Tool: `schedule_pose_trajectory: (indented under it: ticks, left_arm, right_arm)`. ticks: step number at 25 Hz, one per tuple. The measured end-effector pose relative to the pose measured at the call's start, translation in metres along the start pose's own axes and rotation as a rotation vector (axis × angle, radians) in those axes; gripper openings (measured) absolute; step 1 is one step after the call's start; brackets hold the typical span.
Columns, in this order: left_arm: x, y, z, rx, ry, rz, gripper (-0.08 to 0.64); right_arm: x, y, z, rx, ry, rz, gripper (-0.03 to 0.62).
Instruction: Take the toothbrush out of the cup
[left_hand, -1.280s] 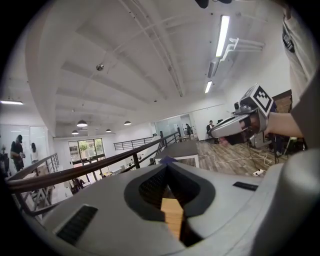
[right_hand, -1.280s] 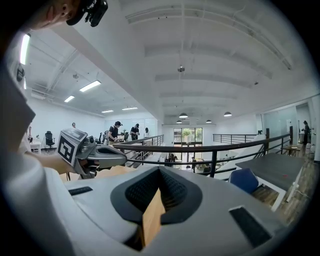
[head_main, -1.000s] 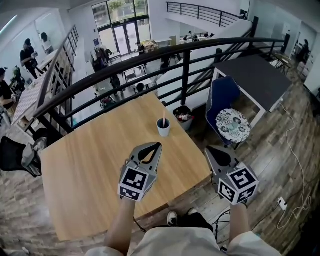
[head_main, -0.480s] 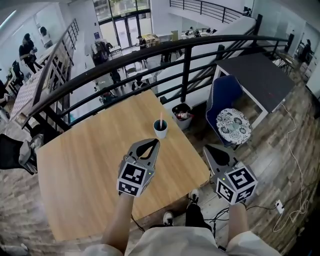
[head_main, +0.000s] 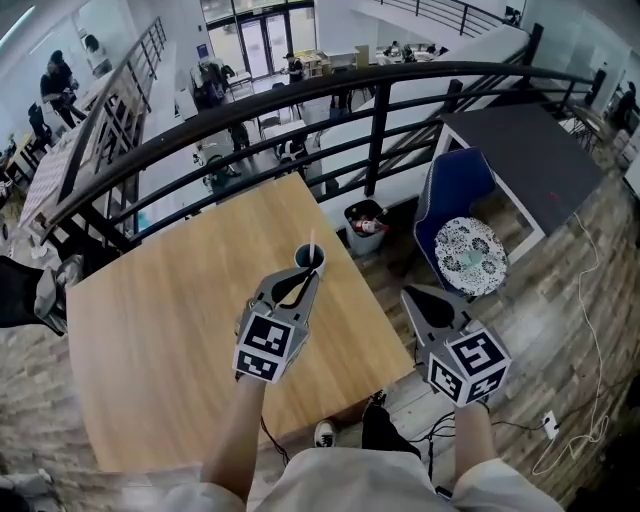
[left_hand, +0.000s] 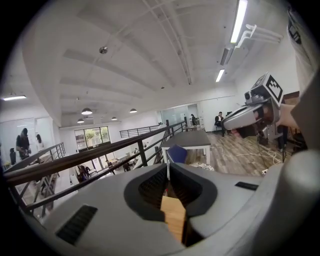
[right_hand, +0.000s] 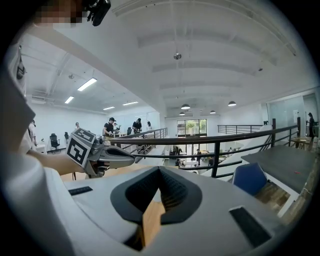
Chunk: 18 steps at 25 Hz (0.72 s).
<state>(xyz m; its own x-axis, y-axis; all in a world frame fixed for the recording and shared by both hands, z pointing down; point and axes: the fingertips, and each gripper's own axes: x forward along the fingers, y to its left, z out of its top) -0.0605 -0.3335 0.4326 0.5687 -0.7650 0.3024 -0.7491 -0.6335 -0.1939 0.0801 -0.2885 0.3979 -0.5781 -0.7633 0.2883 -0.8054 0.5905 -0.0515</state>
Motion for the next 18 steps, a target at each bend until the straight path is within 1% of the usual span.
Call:
schedule_pose_trajectory:
  ticks: [6,14,18]
  left_arm:
    - [0.036,0.016,-0.019,-0.024,0.051,0.036,0.047]
    - [0.085,0.039,-0.041,-0.032,0.119,0.067,0.051]
    - [0.098,0.045,-0.056,-0.047,0.157,0.076,0.075]
  right_arm:
    - [0.021,-0.026,-0.013,0.003,0.041,0.032,0.005]
    - [0.051,-0.054,-0.026,0.013,0.076,0.055,0.005]
    - [0.057,-0.061,-0.033,0.013,0.098,0.068,0.005]
